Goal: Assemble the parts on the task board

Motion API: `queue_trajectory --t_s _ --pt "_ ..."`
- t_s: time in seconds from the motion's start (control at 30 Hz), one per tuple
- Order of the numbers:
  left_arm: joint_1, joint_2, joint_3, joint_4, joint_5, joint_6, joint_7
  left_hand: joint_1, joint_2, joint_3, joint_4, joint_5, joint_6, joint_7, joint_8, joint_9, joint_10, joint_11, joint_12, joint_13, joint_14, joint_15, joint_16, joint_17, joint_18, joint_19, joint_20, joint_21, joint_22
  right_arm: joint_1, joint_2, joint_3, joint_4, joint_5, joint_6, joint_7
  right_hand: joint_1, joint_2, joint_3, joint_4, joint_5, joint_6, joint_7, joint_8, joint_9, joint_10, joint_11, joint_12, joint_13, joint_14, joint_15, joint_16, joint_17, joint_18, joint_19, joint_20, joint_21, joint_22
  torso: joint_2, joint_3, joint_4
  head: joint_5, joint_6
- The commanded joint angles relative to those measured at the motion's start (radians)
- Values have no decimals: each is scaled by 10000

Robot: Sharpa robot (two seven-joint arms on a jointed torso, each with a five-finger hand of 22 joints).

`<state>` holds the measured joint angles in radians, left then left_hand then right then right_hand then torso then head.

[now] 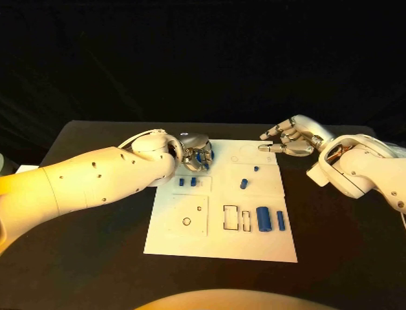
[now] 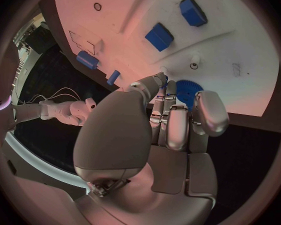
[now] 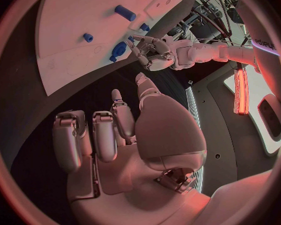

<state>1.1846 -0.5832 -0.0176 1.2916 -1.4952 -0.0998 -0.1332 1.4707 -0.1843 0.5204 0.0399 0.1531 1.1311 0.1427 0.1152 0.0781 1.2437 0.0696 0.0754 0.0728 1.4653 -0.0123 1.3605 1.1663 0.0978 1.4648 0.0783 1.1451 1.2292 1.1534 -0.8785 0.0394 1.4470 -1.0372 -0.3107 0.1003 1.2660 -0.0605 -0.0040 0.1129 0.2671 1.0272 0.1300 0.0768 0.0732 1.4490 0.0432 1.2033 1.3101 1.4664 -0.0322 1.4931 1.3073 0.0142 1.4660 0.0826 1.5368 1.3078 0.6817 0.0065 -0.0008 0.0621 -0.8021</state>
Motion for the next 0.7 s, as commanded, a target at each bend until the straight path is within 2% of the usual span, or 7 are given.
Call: queue_trajectory --t_s 0.03,0.2,0.37,0.53,0.7 --pt "38 -189 58 255 523 -408 85 -148 -13 93 -10 39 77 25 -46 -16 51 30 -56 -9 372 -40 45 -14 -103 203 -9 49 21 -6 -7 1 4 -20 89 85 69 47 -28 -13 33 -5 -12 23 8 -32 -14 28 541 733 25 -38 1156 39 606 -36 -38 1905 -2 1 1 18 35" --pt "91 -639 134 673 836 -330 -39 -214 -44 106 -24 24 93 23 -59 -17 70 30 -70 -5 368 -38 48 -29 -104 200 -4 60 35 -6 -27 1 12 -20 90 78 69 47 -28 -13 33 -5 -12 23 8 -32 -14 28 541 733 25 -38 1156 39 606 -36 -38 1905 3 -4 4 63 26" --pt "115 -1019 155 862 1005 -188 -165 -268 -65 115 -31 15 104 21 -71 -17 79 30 -82 -4 366 -36 52 -38 -106 200 -1 75 51 -6 -58 1 20 -20 84 70 69 47 -28 -13 33 -5 -12 23 8 -32 -14 28 541 733 25 -38 1156 39 606 -36 -38 1905 11 -8 10 93 23" --pt "117 -1210 158 867 1051 -119 -238 -286 -73 116 -33 11 105 22 -76 -18 78 31 -87 -5 366 -36 54 -38 -107 199 0 80 56 -6 -61 1 8 -19 81 73 69 47 -28 -13 33 -5 -12 23 8 -32 -14 28 541 733 25 -38 1156 39 606 -36 -38 1905 1 -12 19 99 13" --pt "116 -1283 156 843 1064 60 -316 -310 -79 120 -36 1 114 19 -80 -18 85 29 -90 -3 364 -35 57 -42 -107 198 1 84 62 -6 -55 1 -2 -18 85 76 69 47 -28 -13 33 -5 -12 23 8 -32 -14 28 541 733 25 -38 1156 39 606 -36 -38 1905 17 -15 -10 133 19"
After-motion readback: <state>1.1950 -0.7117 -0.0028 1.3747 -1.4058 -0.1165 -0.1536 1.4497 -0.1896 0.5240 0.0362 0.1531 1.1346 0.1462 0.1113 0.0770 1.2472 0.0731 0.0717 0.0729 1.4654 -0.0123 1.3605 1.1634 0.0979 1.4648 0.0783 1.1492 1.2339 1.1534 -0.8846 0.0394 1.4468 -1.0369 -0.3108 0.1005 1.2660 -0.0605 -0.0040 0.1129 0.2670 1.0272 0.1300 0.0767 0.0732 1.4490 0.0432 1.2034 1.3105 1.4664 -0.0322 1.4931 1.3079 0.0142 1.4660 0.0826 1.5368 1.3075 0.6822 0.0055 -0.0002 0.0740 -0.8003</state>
